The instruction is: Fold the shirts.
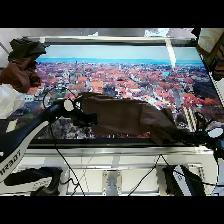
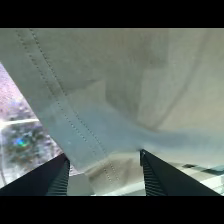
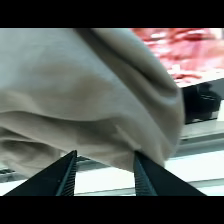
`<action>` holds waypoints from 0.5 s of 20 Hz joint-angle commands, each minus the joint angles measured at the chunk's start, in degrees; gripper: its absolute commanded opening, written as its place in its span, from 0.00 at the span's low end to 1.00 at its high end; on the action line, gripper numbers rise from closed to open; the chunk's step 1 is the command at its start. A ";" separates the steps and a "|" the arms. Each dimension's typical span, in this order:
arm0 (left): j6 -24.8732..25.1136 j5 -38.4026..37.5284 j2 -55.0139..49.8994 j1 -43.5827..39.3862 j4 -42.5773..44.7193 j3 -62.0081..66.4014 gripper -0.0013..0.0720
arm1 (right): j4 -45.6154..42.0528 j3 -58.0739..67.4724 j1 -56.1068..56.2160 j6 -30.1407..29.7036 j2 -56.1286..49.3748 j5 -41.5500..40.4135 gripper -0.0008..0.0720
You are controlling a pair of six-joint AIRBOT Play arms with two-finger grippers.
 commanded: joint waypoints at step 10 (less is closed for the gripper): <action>1.09 -1.53 -0.90 0.02 -0.11 -0.02 0.71 | -4.28 -0.04 -0.15 0.87 -0.04 -6.01 0.56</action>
